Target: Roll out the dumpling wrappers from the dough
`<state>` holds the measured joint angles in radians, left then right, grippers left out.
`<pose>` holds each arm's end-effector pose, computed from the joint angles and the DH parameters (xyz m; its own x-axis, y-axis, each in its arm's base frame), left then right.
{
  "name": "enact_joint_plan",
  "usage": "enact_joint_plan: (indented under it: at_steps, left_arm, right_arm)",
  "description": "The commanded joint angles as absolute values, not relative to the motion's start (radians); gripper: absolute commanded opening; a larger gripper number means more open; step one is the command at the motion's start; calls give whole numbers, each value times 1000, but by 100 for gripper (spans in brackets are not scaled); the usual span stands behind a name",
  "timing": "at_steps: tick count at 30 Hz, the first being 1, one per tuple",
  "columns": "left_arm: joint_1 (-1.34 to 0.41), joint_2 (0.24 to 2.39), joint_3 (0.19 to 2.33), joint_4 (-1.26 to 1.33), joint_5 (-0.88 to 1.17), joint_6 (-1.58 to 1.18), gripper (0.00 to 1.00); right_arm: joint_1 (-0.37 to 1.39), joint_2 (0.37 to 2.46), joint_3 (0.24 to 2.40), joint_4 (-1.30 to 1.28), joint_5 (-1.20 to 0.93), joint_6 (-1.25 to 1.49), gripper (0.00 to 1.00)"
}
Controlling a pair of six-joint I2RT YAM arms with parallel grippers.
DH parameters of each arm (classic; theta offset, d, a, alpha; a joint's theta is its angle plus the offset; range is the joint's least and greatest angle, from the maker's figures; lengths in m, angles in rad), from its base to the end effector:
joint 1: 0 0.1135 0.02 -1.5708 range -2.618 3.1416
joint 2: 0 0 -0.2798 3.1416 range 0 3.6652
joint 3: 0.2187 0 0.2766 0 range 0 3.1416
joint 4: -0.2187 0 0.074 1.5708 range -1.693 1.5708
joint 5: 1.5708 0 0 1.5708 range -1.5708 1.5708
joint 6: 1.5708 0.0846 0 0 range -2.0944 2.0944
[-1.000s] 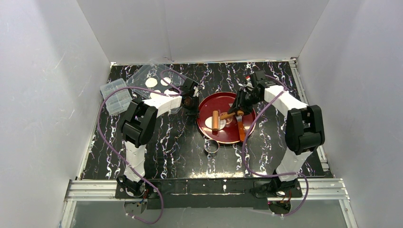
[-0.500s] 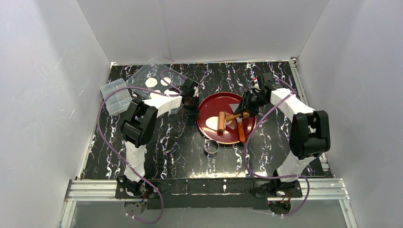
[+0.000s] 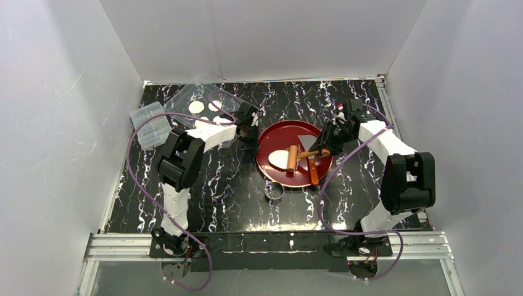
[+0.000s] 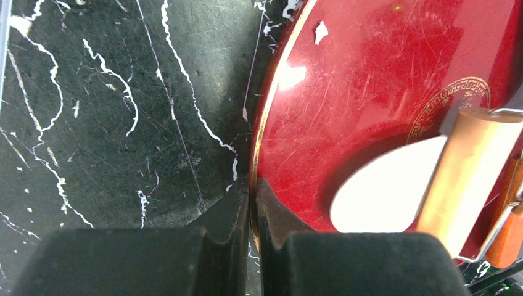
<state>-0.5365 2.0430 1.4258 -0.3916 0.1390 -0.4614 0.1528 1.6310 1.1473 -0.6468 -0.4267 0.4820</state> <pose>0.4120 -0.2586 0.1218 -0.9049 0.0251 -0.4250 0.1863 0.9210 -0.3422 0.3585 0.0906 0.1837 -0.9373 0.2826 -0.2041 0.1372 0.8373 0.5293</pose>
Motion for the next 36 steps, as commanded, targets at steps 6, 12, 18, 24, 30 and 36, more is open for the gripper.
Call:
enact_joint_plan:
  at_steps: [6, 12, 18, 24, 30, 36]
  left_arm:
    - [-548, 2031, 1380, -518, 60, -380, 0]
    - [-548, 2033, 1385, -522, 55, -376, 0]
    - [-549, 2028, 1382, -517, 54, -374, 0]
    - [-549, 2035, 1384, -511, 73, -383, 0]
    - [-548, 2034, 1381, -511, 74, -383, 0]
    - [-551, 2030, 1377, -508, 72, -382, 0]
  right_arm:
    - [103, 1674, 1105, -818, -147, 359, 1]
    - [142, 1688, 1212, -839, -164, 385, 1]
    - [170, 1621, 1359, -947, -141, 373, 1]
    - [175, 1599, 1537, -995, -286, 355, 1]
    - [235, 1636, 1494, -842, -486, 442, 1]
    - [308, 1739, 1525, -832, -426, 456, 1]
